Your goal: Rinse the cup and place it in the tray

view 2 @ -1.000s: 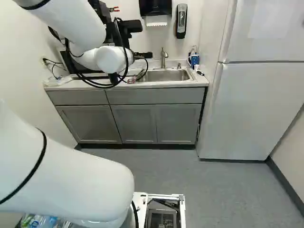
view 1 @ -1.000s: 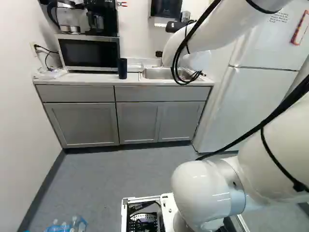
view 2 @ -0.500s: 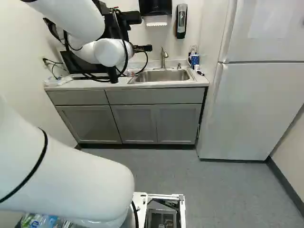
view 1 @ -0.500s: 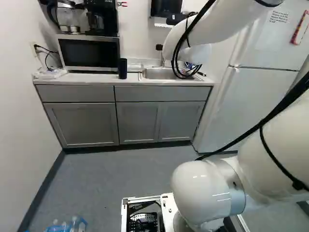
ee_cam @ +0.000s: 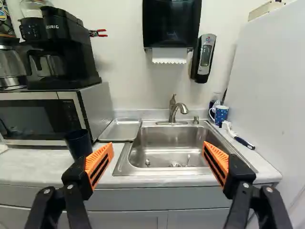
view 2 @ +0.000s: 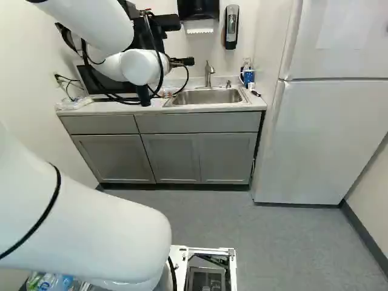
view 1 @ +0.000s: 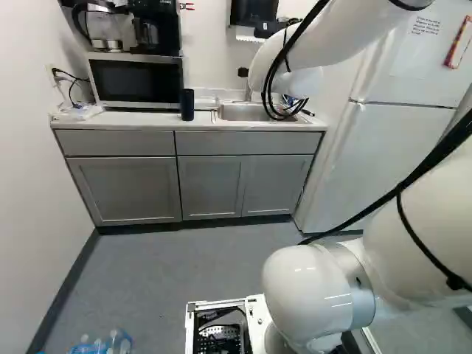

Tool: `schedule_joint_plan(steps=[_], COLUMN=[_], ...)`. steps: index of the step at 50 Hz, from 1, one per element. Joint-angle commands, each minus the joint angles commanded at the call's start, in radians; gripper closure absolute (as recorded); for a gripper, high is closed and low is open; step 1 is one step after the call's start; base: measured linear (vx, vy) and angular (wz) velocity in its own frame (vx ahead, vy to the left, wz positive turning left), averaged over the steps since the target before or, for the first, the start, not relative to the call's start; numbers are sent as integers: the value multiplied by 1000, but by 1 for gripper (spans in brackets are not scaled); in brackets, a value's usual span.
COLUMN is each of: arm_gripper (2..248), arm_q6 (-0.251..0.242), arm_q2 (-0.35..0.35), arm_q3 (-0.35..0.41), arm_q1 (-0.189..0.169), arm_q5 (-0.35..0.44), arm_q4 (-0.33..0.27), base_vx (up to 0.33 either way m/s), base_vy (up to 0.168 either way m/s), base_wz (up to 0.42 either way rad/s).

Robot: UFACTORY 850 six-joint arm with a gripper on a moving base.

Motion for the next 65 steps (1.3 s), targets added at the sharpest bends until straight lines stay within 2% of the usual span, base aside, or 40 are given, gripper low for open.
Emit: schedule_joint_plan(steps=[44, 65], arm_gripper=[3, 3], arm_q6=[0, 0], arm_q2=[0, 0], arm_q3=[0, 0], arm_q1=[0, 0], arm_q5=[0, 0], arm_q4=[0, 0], base_vx=[29, 122], base_vy=[-1, -65], base_wz=[1, 9])
